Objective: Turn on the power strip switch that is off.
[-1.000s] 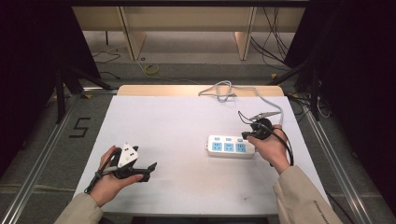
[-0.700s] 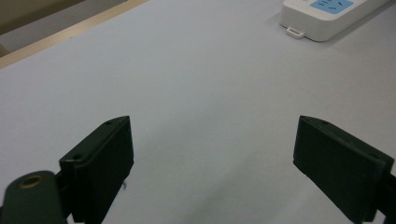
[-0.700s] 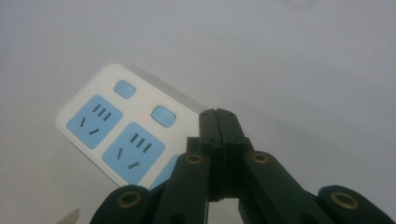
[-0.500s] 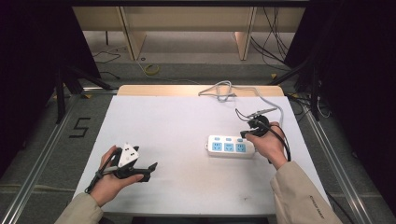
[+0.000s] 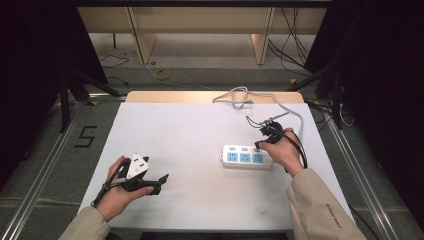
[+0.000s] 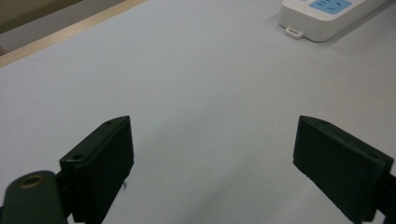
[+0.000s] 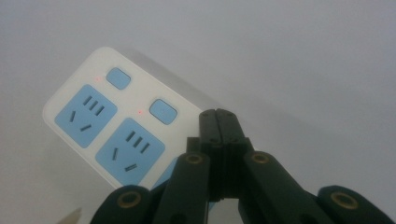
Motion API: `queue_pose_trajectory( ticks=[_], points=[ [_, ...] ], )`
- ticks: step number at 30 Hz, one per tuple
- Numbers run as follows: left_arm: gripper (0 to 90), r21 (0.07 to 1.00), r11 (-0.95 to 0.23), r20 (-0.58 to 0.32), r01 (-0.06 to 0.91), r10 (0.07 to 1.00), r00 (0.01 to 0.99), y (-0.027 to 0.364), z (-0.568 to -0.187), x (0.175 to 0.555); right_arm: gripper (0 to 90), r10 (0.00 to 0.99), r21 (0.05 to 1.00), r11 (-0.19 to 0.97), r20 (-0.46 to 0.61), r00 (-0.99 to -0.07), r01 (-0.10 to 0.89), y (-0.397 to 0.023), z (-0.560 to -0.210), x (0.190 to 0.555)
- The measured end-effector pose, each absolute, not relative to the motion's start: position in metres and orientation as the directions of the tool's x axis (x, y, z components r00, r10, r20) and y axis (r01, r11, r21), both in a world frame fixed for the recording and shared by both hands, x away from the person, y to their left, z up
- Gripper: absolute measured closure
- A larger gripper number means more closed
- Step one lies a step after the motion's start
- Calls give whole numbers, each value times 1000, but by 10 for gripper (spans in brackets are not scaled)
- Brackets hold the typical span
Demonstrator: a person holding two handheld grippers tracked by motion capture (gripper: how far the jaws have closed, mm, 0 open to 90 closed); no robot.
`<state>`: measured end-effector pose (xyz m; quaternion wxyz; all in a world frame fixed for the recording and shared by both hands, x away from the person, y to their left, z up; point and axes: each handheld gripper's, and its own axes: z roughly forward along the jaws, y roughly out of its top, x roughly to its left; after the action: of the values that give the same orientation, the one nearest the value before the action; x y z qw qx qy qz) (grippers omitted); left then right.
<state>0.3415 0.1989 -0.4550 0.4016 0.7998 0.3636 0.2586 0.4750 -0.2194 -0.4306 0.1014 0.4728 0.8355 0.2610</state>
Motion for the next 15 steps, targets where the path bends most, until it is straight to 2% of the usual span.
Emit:
queue_pose_trajectory(
  ticks=[15],
  points=[
    [119, 832, -412, 120, 373, 789, 602, 199, -455, 341, 900, 846, 468, 445, 60, -529, 764, -212, -429, 482]
  ],
)
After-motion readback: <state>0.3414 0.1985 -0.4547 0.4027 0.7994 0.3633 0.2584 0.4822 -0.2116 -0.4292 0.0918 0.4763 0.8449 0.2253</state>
